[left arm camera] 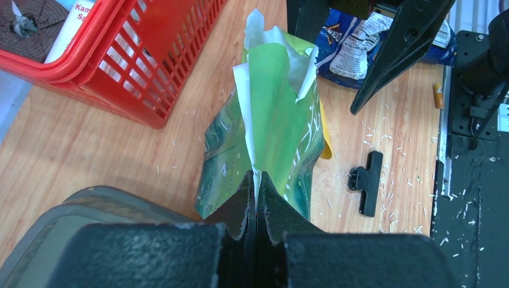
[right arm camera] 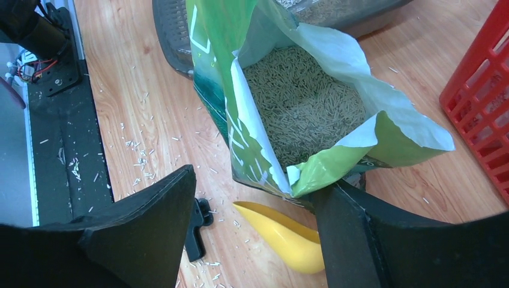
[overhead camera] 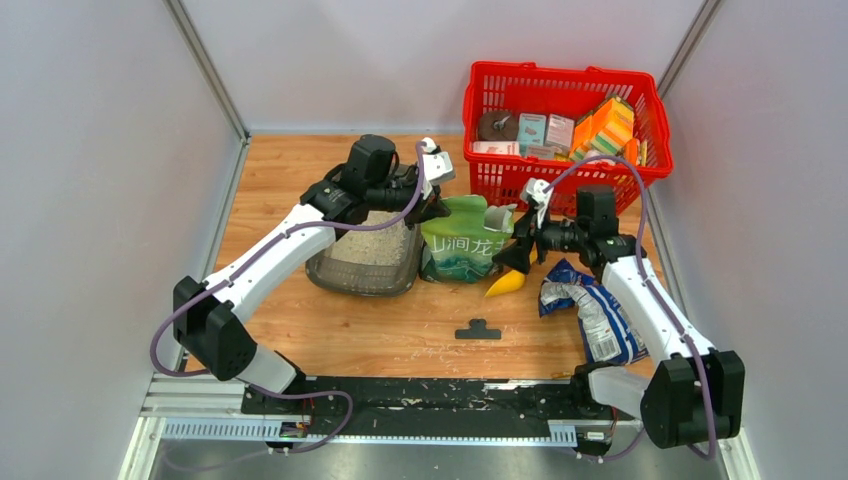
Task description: Fill the litter box with clean litter
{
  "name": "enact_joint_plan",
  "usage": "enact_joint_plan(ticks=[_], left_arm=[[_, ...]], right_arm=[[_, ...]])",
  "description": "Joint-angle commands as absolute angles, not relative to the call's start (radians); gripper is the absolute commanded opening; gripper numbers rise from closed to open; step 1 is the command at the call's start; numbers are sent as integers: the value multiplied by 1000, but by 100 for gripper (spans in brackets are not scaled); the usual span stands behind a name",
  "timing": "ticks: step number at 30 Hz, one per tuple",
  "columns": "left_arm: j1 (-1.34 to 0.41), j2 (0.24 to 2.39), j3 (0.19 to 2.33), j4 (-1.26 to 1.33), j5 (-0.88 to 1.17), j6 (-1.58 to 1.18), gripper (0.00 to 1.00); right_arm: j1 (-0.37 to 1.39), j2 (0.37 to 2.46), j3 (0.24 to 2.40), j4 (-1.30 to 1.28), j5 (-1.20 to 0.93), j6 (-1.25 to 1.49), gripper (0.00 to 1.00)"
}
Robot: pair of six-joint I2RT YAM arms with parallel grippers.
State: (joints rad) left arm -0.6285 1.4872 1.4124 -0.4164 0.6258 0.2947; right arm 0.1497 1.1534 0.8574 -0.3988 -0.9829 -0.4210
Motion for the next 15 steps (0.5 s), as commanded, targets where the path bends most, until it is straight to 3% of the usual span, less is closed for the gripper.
enact_joint_plan(ticks=[1,7,9,11,12,15], left_arm=[[-626,1462,1454,-327,637,270,0],[-626,1462,1456,-322,634,268,0],[-623,1462,1459,-324,635,264,0],[-623,1456,1479,-337,635,262,8],[-620,1454,1488,-345,635,261,20],[-597,1428,1535,-354,620,236,35]], right_arm=[[175,1167,902,-328,-1017,-377,72],[183,1206,905,-284,-1006,-345,66],[183,1216,910,-267,-1008,-319,58],[183,1229,914,-261,-1003,-314,52],[183,1232,916,-261,-997,-316,49],[183,1226,913,-256,-976,-313,46]])
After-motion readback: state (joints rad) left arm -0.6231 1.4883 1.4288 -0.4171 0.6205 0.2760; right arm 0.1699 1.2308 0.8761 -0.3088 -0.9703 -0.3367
